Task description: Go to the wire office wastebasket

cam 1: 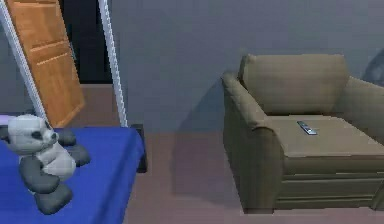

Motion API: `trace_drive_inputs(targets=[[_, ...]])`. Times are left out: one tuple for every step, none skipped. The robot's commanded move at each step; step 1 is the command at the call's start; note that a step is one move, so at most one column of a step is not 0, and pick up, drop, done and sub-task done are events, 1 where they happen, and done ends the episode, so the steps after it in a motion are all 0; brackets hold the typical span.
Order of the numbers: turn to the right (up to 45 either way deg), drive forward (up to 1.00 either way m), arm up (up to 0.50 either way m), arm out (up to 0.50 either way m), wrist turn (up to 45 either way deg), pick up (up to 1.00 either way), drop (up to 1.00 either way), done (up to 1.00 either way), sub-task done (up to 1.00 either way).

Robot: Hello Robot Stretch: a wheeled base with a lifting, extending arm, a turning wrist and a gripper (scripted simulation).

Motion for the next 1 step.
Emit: trace_drive_inputs(targets=[[0.0, 1.0, 0.0, 0.0, 0.0, 0.0, 0.0, 0.0, 0.0]])
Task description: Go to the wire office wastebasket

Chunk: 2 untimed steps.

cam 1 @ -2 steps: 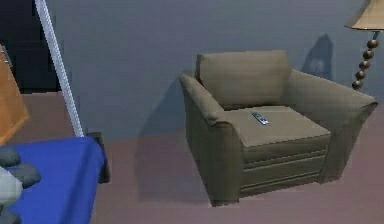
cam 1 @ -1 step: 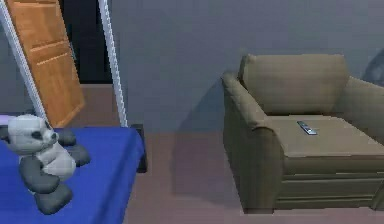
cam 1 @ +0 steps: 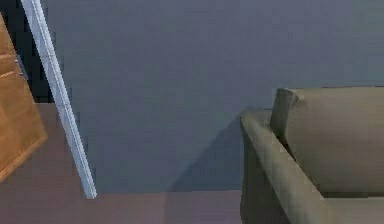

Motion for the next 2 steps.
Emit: trace_drive_inputs(targets=[[-3.0, 0.0, 0.0, 0.0, 0.0, 0.0, 0.0, 0.0, 0.0], [0.0, 0.75, 0.0, 0.0, 0.0, 0.0, 0.0, 0.0, 0.0]])
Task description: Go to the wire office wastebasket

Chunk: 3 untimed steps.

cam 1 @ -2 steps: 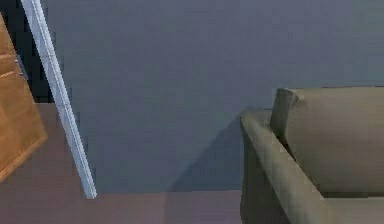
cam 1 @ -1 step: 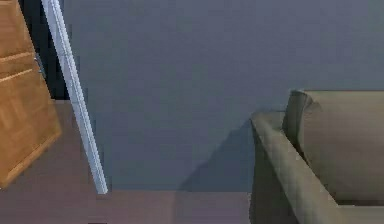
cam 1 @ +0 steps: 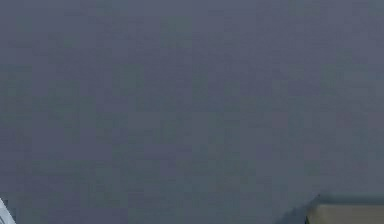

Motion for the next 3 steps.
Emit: trace_drive_inputs(targets=[[-42.0, 0.0, 0.0, 0.0, 0.0, 0.0, 0.0, 0.0, 0.0], [-3.0, 0.0, 0.0, 0.0, 0.0, 0.0, 0.0, 0.0, 0.0], [0.0, 0.2, 0.0, 0.0, 0.0, 0.0, 0.0, 0.0, 0.0]])
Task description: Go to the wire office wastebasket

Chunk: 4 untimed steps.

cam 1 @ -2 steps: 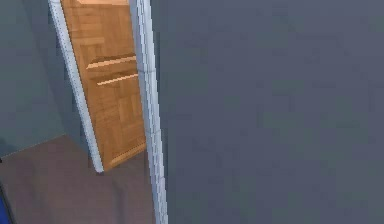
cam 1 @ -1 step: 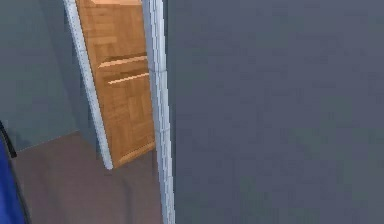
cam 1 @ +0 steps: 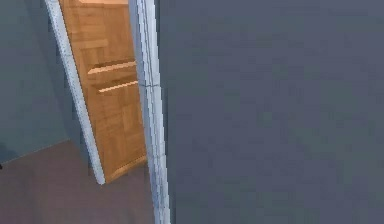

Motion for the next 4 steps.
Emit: trace_drive_inputs(targets=[[9.0, 0.0, 0.0, 0.0, 0.0, 0.0, 0.0, 0.0, 0.0], [0.0, 0.15, 0.0, 0.0, 0.0, 0.0, 0.0, 0.0, 0.0], [-39.0, 0.0, 0.0, 0.0, 0.0, 0.0, 0.0, 0.0, 0.0], [0.0, 0.6, 0.0, 0.0, 0.0, 0.0, 0.0, 0.0, 0.0]])
